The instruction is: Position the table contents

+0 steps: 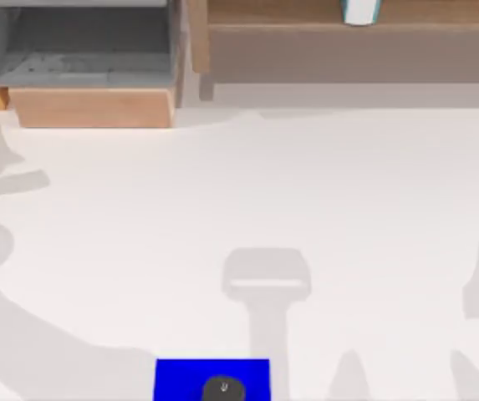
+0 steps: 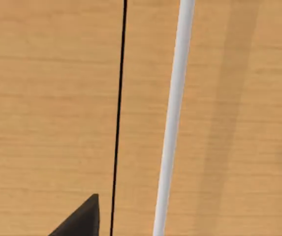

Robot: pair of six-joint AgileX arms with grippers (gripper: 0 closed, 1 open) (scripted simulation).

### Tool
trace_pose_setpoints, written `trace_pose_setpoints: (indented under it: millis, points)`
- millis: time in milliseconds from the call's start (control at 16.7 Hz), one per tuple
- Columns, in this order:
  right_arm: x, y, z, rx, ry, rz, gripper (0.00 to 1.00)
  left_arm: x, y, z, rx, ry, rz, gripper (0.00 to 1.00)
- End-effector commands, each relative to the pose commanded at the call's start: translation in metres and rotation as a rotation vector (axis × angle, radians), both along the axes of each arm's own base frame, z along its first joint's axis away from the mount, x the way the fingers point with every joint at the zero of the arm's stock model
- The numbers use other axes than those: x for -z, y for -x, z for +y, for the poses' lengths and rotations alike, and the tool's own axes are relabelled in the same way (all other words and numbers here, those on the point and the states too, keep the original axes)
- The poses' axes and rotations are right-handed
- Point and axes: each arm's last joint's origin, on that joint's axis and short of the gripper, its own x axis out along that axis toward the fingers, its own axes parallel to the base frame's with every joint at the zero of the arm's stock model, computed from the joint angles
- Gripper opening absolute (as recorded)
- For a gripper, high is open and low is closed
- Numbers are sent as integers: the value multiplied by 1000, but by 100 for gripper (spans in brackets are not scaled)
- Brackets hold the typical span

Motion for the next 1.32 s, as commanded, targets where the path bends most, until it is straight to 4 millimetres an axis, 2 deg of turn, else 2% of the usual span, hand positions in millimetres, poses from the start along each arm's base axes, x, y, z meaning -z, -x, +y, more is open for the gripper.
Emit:
trace_pose_setpoints:
  millis: [120, 240, 360, 600, 780, 960, 1140, 1320]
  points:
    - [0, 0, 0, 0, 0, 0, 100, -2, -1, -31, 39, 80, 39, 100]
    - [0, 0, 0, 0, 0, 0, 100, -4, -2, -78, 97, 192, 102, 100]
    - [0, 0, 0, 0, 0, 0, 100, -5, -2, -138, 168, 315, 180, 100]
    - [0, 0, 0, 0, 0, 0, 100, -3, 11, -274, 275, 552, 377, 100]
    - [0, 0, 0, 0, 0, 0, 100, -4, 26, -369, 277, 703, 477, 100]
    - [0, 0, 0, 0, 0, 0, 100, -19, 31, -451, 229, 871, 465, 100]
    - [0, 0, 0, 0, 0, 0, 100, -46, 28, -518, 166, 1064, 369, 100]
    - [0, 0, 0, 0, 0, 0, 100, -79, 20, -561, 96, 1258, 230, 100]
